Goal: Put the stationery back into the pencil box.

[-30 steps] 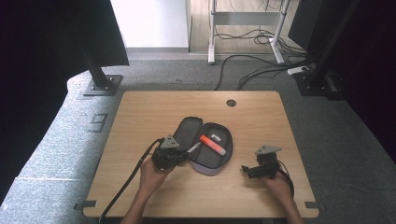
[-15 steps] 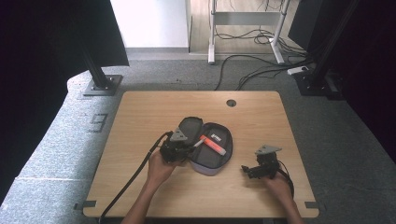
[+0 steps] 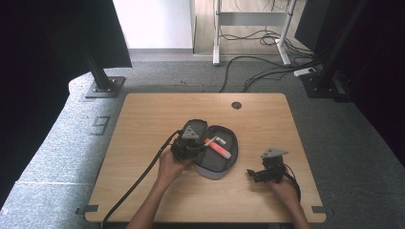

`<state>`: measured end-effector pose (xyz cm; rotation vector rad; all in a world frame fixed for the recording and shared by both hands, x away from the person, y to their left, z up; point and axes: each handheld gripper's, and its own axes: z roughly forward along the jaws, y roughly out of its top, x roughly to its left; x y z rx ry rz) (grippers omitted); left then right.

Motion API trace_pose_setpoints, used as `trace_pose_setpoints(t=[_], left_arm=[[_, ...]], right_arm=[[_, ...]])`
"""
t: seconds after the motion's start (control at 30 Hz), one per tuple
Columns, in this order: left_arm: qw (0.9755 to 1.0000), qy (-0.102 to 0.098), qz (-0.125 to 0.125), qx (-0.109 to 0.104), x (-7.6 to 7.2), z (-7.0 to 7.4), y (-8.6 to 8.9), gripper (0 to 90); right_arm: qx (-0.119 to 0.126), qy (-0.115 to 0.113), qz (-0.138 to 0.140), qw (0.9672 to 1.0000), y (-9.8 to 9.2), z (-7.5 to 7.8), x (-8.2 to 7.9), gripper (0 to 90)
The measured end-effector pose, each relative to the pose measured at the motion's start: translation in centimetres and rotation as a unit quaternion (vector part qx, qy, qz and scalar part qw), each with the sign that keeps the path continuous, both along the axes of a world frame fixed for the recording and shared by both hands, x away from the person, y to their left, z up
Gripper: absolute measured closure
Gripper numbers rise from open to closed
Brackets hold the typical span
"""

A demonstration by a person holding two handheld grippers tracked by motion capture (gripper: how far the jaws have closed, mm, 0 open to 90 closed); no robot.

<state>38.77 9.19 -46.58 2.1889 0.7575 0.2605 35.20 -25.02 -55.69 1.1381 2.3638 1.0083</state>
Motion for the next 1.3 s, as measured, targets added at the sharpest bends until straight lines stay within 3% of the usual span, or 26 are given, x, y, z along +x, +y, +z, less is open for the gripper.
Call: trace_pose_setpoints(t=[0.33, 1.0, 1.3], left_arm=[[0.9997, 0.0, -0.005, 0.024, 1.3, -0.1, -2.0, 79.6], [0.9996, 0.001, -0.008, 0.027, 3.0, -1.7, -5.2, 79.4], [0.9991, 0.006, -0.008, 0.042, 3.2, -2.9, -5.6, 79.2]], right_arm=[[0.0, 0.0, 0.0, 1.0, 0.0, 0.0, 0.0, 0.3], [0.0, 0.0, 0.001, 1.0, 0.0, 0.0, 0.0, 0.3], [0.0, 0.0, 0.0, 1.0, 0.0, 0.0, 0.0, 0.3]])
